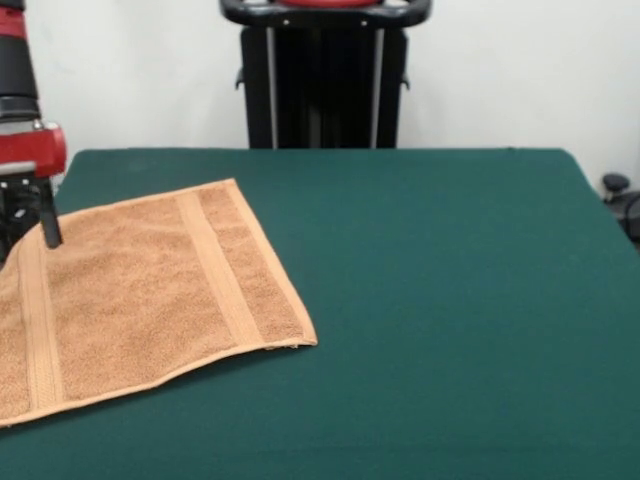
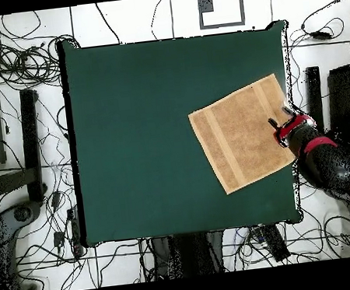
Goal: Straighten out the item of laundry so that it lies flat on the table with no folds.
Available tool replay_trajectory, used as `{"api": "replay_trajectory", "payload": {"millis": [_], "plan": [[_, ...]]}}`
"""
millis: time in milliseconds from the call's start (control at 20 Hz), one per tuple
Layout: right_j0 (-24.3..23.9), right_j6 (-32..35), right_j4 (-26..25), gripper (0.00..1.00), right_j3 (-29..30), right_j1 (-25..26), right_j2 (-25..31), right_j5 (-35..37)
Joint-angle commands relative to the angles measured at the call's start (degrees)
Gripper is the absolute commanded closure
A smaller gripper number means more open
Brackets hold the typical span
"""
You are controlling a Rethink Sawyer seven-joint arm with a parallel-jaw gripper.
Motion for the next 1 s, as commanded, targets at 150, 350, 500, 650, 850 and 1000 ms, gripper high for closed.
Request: {"api": "replay_trajectory", "payload": {"millis": [150, 350, 500, 650, 850, 1000], "plan": [[5.36, 18.98, 2.91, 0.0, 5.41, -0.49, -6.89, -4.36], [6.87, 20.72, 3.32, 0.0, 6.35, -0.41, -8.31, -7.08], [8.41, 22.11, 3.69, 0.0, 6.81, -0.4, -9.68, -9.27], [10.04, 23.1, 4.59, 0.0, 7.43, -0.62, -11.07, -11.38], [12.92, 24.17, 6.4, 0.0, 7.67, -0.98, -13.37, -14.32], [15.11, 24.54, 8.22, 0.0, 7.77, -1.79, -15.0, -15.35]]}}
